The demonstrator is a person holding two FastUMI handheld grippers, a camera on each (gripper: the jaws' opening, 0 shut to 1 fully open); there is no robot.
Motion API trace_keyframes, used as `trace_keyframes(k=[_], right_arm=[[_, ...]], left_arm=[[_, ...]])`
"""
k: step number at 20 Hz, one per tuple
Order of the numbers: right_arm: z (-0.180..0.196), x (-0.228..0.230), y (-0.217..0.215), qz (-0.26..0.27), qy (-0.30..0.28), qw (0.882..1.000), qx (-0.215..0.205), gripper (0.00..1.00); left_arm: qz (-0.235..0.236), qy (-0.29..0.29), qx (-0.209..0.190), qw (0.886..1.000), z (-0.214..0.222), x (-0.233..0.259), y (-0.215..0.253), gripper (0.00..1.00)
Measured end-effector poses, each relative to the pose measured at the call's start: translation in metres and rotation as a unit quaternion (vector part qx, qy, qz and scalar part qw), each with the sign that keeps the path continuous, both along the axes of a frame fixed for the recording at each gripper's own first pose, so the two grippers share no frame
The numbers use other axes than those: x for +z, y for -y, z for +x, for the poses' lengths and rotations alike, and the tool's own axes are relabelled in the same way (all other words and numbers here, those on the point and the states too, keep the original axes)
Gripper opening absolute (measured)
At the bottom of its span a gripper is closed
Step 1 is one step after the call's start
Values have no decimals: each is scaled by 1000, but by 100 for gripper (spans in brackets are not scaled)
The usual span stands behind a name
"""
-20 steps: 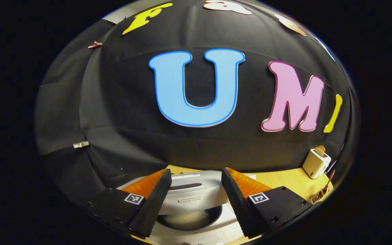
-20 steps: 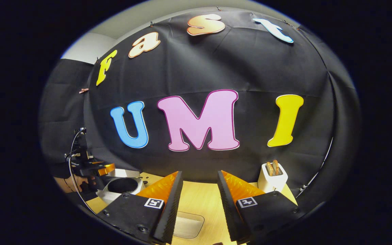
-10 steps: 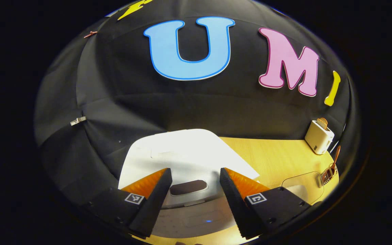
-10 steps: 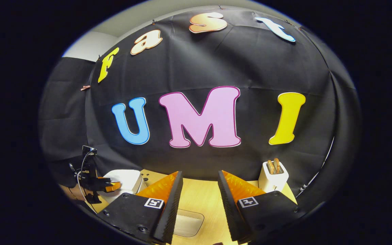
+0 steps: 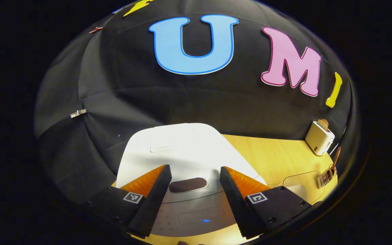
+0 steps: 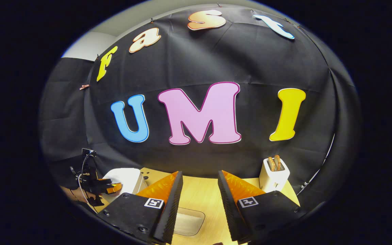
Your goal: Close the left gripper, press the button to open the rice cooker; take a wooden spoon from the chopstick holder with the right hand, scoop a spoonful of rice and pour it into the rice cooker, then put the wooden spoon back into the chopstick holder.
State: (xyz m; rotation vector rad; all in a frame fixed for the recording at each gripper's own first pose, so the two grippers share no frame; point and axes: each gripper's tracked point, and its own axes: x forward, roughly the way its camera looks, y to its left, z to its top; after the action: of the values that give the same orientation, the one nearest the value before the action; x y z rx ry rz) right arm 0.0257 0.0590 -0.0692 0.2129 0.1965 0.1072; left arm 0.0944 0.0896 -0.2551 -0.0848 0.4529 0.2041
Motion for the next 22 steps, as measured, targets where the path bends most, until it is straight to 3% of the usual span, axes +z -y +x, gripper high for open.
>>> trace_keyframes(k=[11, 15, 18, 22], right_arm=[[7, 4, -22, 9, 3, 1000, 17, 64], [3, 13, -21, -11, 13, 1000, 18, 64], [0, 15, -20, -17, 16, 1000, 16, 65], [-1, 15, -18, -21, 16, 1000, 14, 65]], left_arm=[[27, 2, -18, 999, -1, 2, 0, 96], [33, -8, -25, 999, 2, 9, 1, 95], [47, 34, -40, 998, 1, 43, 6, 92], [49, 125, -82, 988, -18, 125, 35, 92]])
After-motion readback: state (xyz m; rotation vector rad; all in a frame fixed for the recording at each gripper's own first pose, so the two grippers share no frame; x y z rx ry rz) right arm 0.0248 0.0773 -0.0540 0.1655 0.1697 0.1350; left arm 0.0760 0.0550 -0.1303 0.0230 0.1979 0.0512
